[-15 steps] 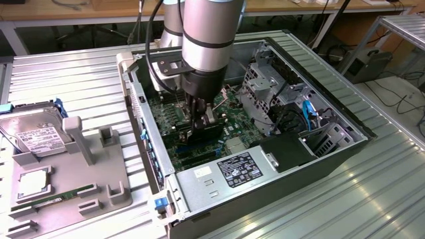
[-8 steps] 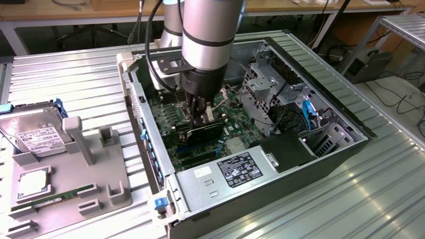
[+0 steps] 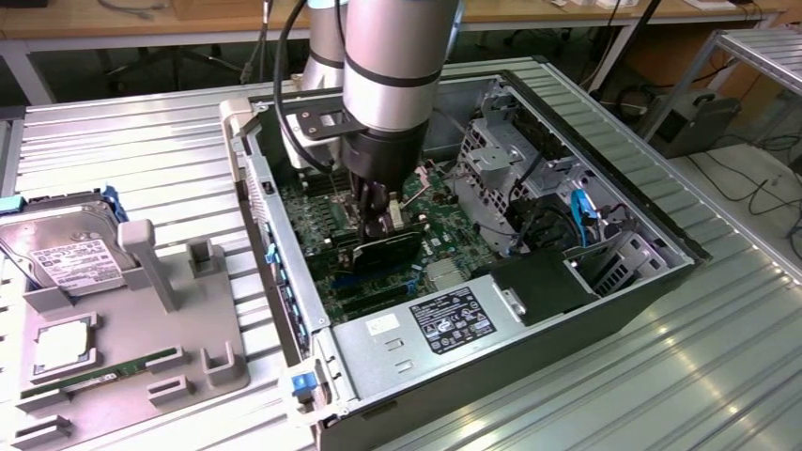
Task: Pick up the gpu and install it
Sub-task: 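Insert the gpu into the slot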
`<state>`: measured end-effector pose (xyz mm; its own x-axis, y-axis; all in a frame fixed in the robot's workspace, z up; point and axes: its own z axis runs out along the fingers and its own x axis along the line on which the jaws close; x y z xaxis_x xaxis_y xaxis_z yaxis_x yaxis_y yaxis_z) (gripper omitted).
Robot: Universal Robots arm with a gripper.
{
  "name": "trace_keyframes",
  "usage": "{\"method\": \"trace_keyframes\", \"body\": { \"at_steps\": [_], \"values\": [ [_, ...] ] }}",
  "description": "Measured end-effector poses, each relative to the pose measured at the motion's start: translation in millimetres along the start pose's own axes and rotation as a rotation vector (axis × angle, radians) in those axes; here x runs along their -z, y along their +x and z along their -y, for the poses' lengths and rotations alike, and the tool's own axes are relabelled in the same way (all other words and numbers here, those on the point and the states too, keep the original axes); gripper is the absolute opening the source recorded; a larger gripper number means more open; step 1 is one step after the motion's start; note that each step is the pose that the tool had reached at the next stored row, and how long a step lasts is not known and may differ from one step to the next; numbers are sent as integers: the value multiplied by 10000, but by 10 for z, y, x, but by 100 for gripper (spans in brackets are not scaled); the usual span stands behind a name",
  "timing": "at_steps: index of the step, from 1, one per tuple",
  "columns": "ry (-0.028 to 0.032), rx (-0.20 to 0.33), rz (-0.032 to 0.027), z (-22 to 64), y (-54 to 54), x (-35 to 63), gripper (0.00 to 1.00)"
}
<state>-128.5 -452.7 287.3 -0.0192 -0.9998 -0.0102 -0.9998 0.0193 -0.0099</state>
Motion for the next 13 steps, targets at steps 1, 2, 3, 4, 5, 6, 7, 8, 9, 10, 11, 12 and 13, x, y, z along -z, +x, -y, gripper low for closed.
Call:
{"method": "trace_keyframes", "body": {
  "at_steps": [1, 2, 3, 4, 5, 6, 7, 8, 9, 10, 11, 12, 13],
  "values": [
    [0, 0, 0, 0, 0, 0, 11],
    [0, 0, 0, 0, 0, 0, 11],
    [0, 1, 0, 0, 0, 0, 11],
    [0, 0, 0, 0, 0, 0, 11],
    [1, 0, 2, 0, -1, -2, 11],
    [4, 0, 2, -1, -5, -4, 11],
    [8, -2, 0, -3, -9, -6, 11],
    [16, 0, 0, -4, -15, -9, 11],
    [31, 1, 1, -7, -23, -15, 11],
    [39, 1, -1, -10, -29, -17, 11],
    [57, 1, -13, -20, -47, -25, 11],
    [65, 1, -25, -25, -55, -29, 11],
    [72, 2, -48, -36, -66, -34, 11]
  ]
}}
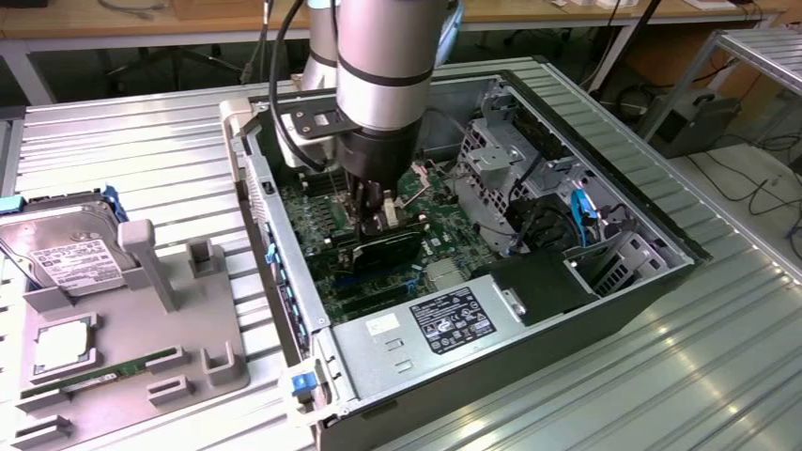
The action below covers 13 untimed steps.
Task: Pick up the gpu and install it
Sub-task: 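Insert the gpu into the slot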
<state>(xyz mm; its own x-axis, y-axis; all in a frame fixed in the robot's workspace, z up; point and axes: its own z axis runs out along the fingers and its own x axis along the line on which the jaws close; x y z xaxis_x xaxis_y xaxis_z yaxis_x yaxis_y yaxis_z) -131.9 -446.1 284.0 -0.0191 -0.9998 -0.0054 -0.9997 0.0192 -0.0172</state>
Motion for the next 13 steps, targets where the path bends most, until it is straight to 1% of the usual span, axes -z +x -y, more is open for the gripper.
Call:
{"method": "trace_keyframes", "body": {
  "at_steps": [2, 4, 13],
  "values": [
    [7, 0, -64, -19, -18, -15, 11],
    [9, 1, -98, -25, -26, -27, 11],
    [12, 6, -170, -32, -36, -69, 11]
  ]
}}
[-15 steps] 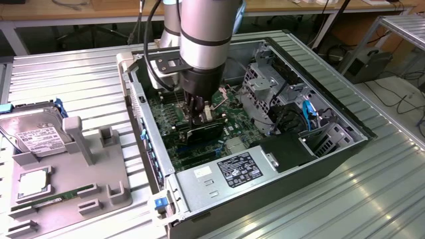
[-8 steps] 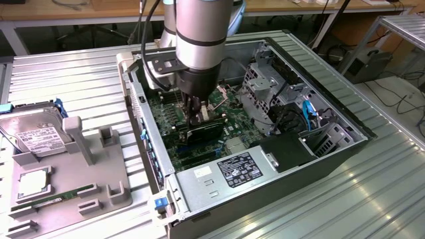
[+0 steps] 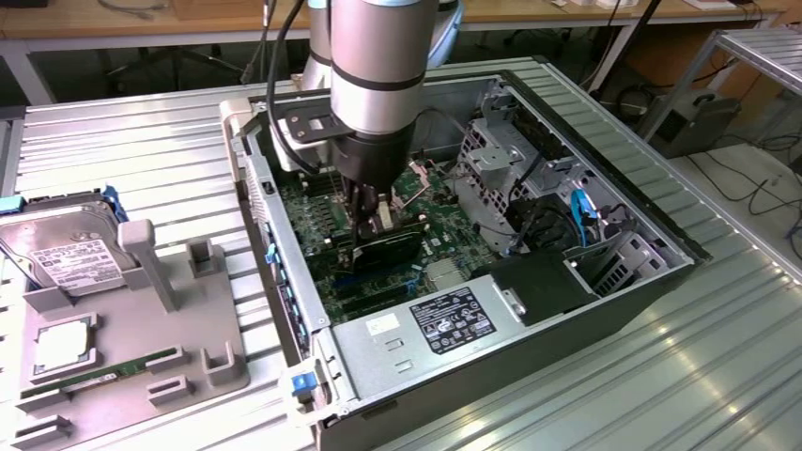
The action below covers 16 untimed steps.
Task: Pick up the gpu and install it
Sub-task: 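Insert the gpu into the slot, then press down on the gpu until it lock into place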
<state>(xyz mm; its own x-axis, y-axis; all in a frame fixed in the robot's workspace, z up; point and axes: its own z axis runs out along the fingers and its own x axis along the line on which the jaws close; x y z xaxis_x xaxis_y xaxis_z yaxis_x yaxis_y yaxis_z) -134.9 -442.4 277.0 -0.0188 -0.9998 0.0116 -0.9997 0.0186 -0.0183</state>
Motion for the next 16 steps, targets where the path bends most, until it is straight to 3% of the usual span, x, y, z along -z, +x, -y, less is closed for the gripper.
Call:
{"method": "trace_keyframes", "body": {
  "at_steps": [16],
  "values": [
    [0, 40, -38, -12, 21, -5, 11]
  ]
}}
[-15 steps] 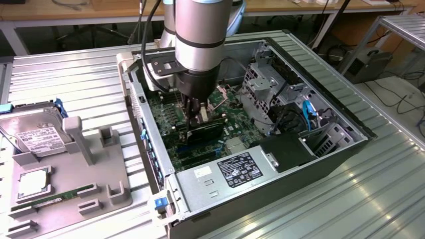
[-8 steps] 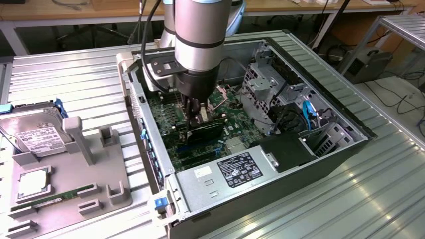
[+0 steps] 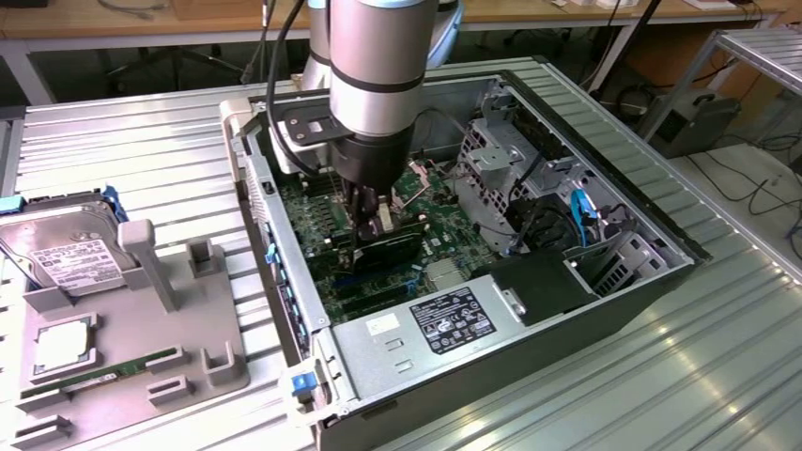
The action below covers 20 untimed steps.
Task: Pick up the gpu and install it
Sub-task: 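Press down on the gpu until it lock into place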
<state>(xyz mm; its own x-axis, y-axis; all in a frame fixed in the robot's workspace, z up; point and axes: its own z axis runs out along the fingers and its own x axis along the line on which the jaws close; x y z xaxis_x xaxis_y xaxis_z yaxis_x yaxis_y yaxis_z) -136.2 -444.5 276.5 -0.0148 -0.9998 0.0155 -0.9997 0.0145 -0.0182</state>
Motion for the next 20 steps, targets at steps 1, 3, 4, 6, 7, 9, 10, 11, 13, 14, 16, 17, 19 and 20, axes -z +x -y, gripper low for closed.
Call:
{"method": "trace_keyframes", "body": {
  "at_steps": [1, 3, 4, 6, 7, 9, 10, 11, 13, 14, 16, 17, 19, 20],
  "values": [
    [0, 1, 0, 0, 0, 0, 11],
    [0, 2, 0, 0, 1, 0, 11],
    [0, 2, 0, 0, 1, 0, 11],
    [0, 2, 0, 0, 1, 0, 11],
    [-1, 2, -1, 0, 1, 0, 11],
    [-1, 3, -2, 0, 1, -2, 11],
    [0, 4, -1, 0, 1, -4, 11],
    [0, 6, -1, 0, 1, -5, 11],
    [0, 6, -1, -1, 1, -7, 11],
    [0, 6, -1, -2, 1, -9, 11],
    [0, 8, 1, -2, 1, -12, 11],
    [0, 8, -1, -3, 1, -14, 11],
    [-1, 9, -2, -4, 1, -17, 11],
    [-1, 10, -3, -4, 1, -20, 11]
  ]
}}
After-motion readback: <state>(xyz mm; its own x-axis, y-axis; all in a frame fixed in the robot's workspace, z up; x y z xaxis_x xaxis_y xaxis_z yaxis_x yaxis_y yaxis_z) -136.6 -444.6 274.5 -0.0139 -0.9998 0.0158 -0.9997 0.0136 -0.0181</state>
